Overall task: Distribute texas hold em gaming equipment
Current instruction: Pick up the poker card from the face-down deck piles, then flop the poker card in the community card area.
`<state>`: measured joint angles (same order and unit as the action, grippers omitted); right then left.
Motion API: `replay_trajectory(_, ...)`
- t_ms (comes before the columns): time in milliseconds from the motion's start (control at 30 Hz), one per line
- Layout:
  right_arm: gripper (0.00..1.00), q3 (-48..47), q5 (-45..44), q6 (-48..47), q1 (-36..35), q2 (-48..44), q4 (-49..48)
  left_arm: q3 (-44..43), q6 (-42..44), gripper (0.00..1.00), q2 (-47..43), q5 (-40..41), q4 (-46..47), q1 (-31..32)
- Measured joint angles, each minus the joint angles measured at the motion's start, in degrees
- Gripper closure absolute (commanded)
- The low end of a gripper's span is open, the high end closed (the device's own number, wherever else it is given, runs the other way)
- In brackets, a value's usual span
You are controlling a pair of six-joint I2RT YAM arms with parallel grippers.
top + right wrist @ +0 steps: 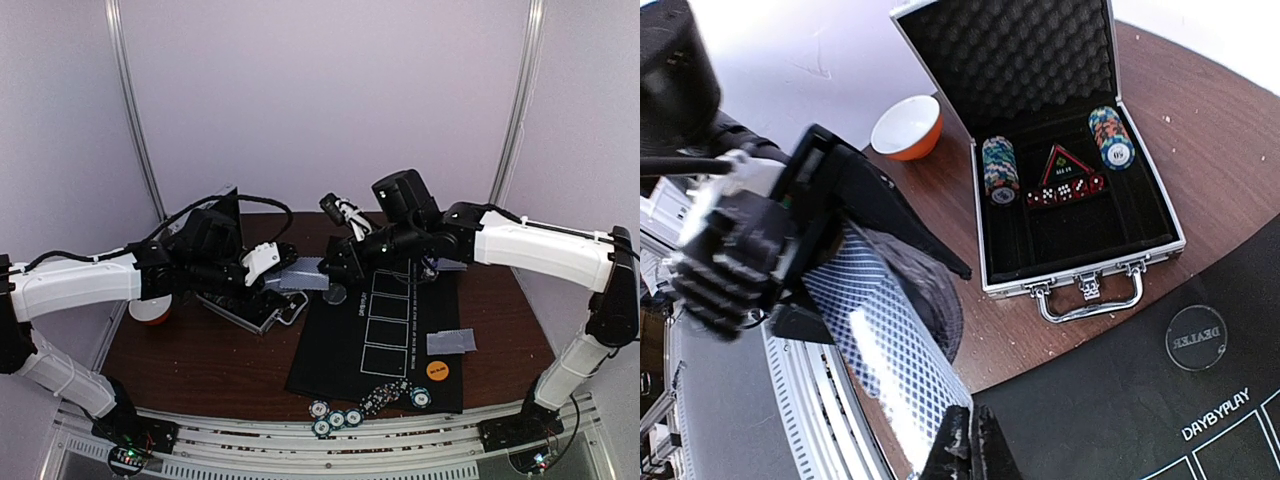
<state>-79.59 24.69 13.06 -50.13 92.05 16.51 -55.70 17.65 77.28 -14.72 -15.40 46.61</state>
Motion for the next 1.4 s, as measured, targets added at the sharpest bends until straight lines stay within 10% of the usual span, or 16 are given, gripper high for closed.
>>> replay_trajectory(600, 1.00, 9.2, -0.3, 6.7, 13.2, -13.7, -1.3, 0.0, 0.0, 0.48, 0.0, 0.0, 0.0, 0.0)
replay_trajectory(1400, 1.00, 15.1, 6.4, 15.5, 7.6, 15.2, -12.8, 0.0, -0.1, 0.48, 1.0, 0.9, 0.3, 0.0)
